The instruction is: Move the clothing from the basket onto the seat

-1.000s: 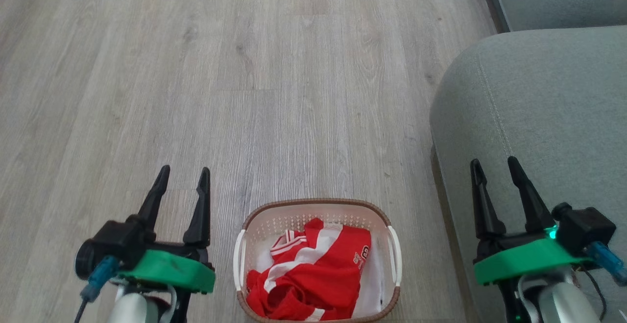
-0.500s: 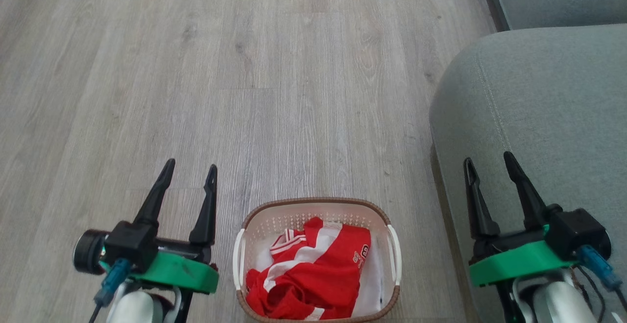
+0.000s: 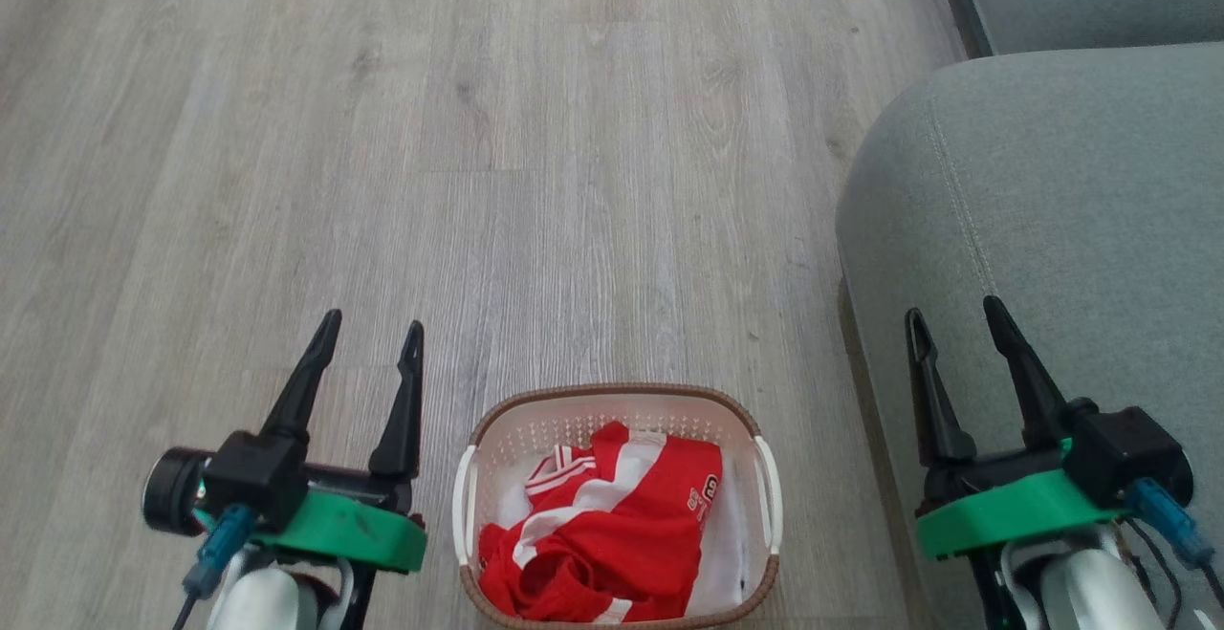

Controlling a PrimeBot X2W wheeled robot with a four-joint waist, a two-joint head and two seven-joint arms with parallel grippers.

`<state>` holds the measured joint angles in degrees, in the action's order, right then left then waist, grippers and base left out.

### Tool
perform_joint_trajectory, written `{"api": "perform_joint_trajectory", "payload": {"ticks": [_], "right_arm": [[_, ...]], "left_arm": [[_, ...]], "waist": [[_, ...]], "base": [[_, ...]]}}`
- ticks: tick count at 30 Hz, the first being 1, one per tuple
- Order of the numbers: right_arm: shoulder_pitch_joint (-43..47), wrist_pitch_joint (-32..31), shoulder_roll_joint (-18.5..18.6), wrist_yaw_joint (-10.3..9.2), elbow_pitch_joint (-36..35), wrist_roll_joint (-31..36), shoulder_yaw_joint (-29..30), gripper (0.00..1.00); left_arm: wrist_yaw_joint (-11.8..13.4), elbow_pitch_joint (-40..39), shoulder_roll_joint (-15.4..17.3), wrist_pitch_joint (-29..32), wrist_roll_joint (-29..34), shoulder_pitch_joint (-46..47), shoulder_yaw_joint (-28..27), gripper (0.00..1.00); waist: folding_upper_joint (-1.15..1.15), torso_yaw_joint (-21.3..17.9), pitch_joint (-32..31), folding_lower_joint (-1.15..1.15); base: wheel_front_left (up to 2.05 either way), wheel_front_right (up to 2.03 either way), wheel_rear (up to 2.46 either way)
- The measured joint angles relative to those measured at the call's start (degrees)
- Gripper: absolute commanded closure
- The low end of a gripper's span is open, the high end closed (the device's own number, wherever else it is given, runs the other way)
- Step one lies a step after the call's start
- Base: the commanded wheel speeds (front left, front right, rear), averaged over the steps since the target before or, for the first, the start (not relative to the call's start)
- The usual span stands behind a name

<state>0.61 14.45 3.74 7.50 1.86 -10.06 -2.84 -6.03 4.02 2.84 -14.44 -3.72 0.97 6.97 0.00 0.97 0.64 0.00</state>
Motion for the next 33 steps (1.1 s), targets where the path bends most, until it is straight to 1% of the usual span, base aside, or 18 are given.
{"api": "perform_joint_trajectory", "payload": {"ticks": [17,26,28,33], "right_arm": [[-0.1,0.0,0.0,0.00,-0.4,0.0,0.2,0.00],[-2.0,0.0,0.0,0.00,-1.8,0.0,0.8,0.00],[-2.7,0.0,0.0,0.00,-2.1,0.0,0.9,0.00],[-4.1,0.0,0.0,0.00,-2.7,0.2,1.3,0.00]], "left_arm": [[0.0,0.0,0.0,0.0,-0.2,1.6,-0.1,0.00],[-0.1,0.2,-0.1,0.0,-0.8,4.0,0.1,0.00],[-0.5,0.9,-0.1,0.0,-1.2,4.7,0.3,0.00],[-0.6,2.6,-0.1,0.0,-2.1,6.1,1.7,0.00]], "waist": [[0.00,-2.0,2.4,0.00],[0.00,-3.7,6.1,0.00],[0.00,-4.1,7.1,0.00],[0.00,-5.6,9.5,0.00]], "base": [[0.00,0.00,0.00],[0.00,0.00,0.00],[0.00,0.00,0.00],[0.00,0.00,0.00]]}}
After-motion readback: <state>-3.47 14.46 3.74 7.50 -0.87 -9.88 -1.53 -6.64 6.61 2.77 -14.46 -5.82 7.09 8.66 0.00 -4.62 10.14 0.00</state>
